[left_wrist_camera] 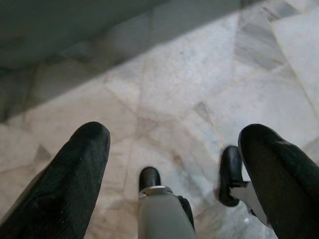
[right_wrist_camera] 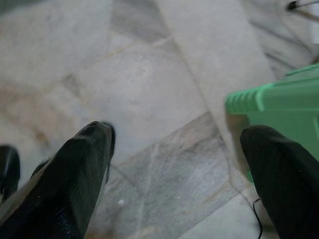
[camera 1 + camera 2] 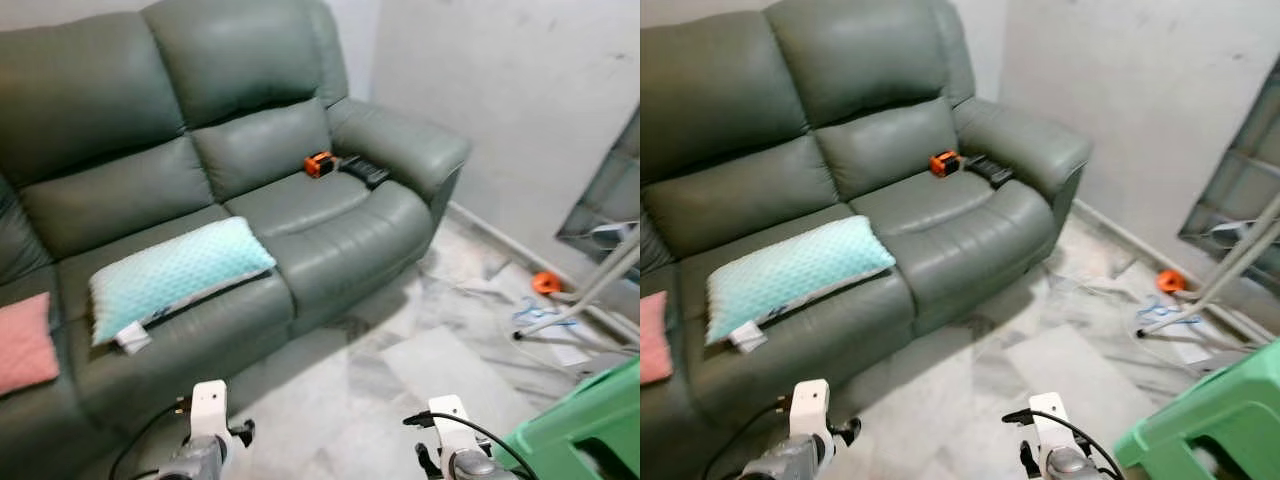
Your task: Move the pillow to the sofa
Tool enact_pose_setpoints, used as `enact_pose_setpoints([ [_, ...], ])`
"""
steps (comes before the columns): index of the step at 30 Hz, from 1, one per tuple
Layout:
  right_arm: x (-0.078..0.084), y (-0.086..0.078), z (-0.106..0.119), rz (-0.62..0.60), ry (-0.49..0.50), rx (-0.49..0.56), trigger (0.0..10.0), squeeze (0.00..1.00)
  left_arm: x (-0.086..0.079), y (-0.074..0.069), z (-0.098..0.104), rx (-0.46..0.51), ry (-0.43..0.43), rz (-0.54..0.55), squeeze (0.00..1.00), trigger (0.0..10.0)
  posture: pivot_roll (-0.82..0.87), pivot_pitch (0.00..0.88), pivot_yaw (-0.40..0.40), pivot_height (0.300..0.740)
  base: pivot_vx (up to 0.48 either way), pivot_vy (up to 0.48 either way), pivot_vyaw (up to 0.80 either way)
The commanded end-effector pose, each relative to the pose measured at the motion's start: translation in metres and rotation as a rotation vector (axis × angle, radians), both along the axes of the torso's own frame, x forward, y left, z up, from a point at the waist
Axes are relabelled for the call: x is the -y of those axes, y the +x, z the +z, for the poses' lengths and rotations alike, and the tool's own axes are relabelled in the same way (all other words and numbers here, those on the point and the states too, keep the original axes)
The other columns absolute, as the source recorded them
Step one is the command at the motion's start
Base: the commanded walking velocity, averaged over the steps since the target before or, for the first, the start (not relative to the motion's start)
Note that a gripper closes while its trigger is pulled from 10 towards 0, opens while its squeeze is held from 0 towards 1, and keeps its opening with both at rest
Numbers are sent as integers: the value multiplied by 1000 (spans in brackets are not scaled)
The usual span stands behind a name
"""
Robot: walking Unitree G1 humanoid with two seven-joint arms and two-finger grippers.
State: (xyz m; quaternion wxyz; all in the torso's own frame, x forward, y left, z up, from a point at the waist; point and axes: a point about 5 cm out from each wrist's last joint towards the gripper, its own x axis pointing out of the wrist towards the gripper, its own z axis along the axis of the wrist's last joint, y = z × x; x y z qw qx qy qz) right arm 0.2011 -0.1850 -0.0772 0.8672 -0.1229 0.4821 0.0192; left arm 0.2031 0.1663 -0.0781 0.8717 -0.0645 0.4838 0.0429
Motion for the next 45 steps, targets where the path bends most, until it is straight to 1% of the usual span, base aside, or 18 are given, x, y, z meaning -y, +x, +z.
enact_pose_setpoints([
  [1, -7, -1, -1, 10, 15, -8, 10000, 0, -6, -1, 0, -9, 9, 16, 0, 10000, -113, 0, 36, 740, 0, 0, -744],
  [31, -7, 0, -1, 33, 13, -4, 10000, 0, -6, -2, -1, -17, -13, 35, 0, 10000, -115, 0, 32, 740, 0, 0, -735],
  [37, -7, 1, 0, 51, 6, -2, 10000, 0, -5, -2, -1, -12, -21, 44, 0, 10000, -118, 0, 31, 740, 0, 0, 0],
  [45, -7, 1, 0, 65, 2, -1, 10000, 0, -5, -1, 0, -6, -6, 23, 0, 10000, -122, 0, 31, 740, 358, 0, 0],
])
